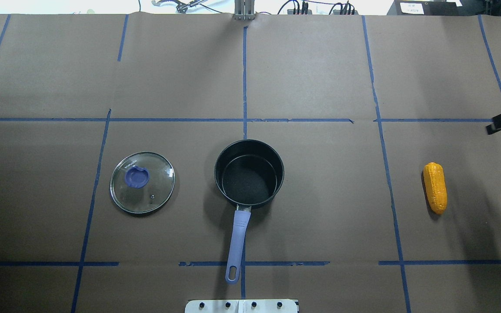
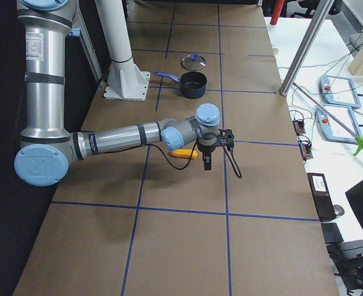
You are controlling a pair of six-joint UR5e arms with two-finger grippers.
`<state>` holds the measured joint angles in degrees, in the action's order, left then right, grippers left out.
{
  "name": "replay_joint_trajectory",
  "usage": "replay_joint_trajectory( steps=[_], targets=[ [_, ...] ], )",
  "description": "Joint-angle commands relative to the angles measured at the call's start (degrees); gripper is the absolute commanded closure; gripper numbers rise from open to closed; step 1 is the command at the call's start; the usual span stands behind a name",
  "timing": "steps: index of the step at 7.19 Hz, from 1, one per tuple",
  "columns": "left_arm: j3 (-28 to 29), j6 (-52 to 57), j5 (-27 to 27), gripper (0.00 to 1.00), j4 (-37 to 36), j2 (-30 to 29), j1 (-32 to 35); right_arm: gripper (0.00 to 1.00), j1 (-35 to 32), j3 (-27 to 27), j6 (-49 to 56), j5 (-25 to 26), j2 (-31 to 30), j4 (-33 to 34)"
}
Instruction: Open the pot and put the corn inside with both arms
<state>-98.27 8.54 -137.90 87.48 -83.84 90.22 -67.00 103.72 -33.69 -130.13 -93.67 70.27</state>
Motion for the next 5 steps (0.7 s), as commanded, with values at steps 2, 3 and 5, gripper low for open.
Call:
replay_joint_trajectory(
  steps=[2,3,5],
  targets=[
    [-0.4,-1.1,0.0,0.00,0.8,-0.1,0.0,0.00,16.5,0.3,-17.4,12.2,-0.6,-9.1],
    [-0.4,-1.2,0.0,0.00,0.9,-0.2,0.0,0.00,20.2,0.3,-19.9,14.8,-1.9,-9.6],
    [-0.9,-1.2,0.0,0.00,0.9,-0.2,0.0,0.00,24.3,0.0,-22.4,17.0,-5.2,-15.5]
  ],
)
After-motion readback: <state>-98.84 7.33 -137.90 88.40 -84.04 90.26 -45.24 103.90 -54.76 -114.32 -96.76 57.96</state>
